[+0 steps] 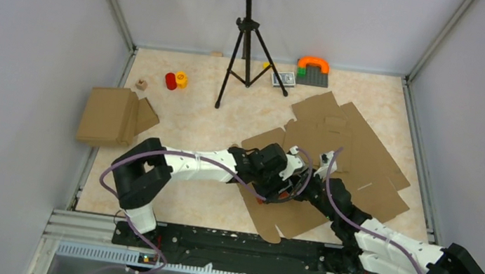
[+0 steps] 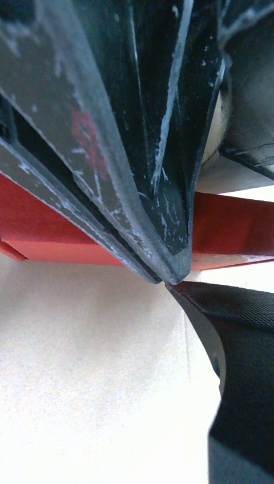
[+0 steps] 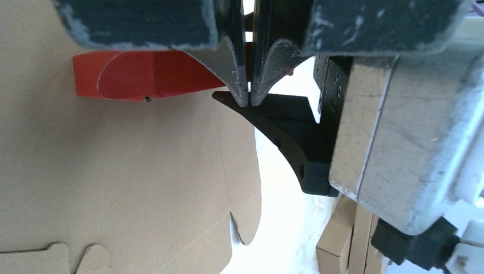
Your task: Fold the paper box
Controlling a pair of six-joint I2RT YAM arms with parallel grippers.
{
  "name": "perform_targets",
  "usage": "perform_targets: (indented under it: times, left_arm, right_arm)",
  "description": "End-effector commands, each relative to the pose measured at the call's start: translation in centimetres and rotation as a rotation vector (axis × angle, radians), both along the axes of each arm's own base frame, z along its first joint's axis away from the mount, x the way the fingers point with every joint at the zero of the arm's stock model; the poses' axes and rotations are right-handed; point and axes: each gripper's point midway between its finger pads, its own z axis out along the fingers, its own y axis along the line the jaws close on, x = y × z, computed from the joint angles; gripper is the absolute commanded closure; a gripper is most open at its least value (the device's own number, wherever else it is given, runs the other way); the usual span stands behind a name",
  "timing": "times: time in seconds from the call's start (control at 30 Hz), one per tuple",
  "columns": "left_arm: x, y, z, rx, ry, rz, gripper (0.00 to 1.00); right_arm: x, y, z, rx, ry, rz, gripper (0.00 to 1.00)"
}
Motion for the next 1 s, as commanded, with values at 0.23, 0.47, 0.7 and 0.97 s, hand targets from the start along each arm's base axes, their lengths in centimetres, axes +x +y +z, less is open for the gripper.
perform_targets:
  times: [0.23,0.47,0.7,0.97]
  left_arm:
    - [0.5,-1.5,-0.1,-0.003,0.001,-0.020,0.55]
    - [0.4,-1.7,0.7,0.008,0.017,-0.032,0.51]
    - [0.4,-2.1,-0.3,0.016,0.027,-0.033,0.56]
    - [0.6,-1.9,-0.9,0.028,0.020,-0.029,0.74]
  right_arm:
    - [-1.4,-1.7,-4.3,-0.154,0.096,0.004,0.94]
    - [-1.4,-1.7,-4.3,-0.156,0.094,0.004,0.94]
    - [-1.3,-1.6,-4.1,-0.149,0.091,0.005,0.94]
    - [-1.1,-2.0,-2.7,-0.126,0.063,-0.024,0.87]
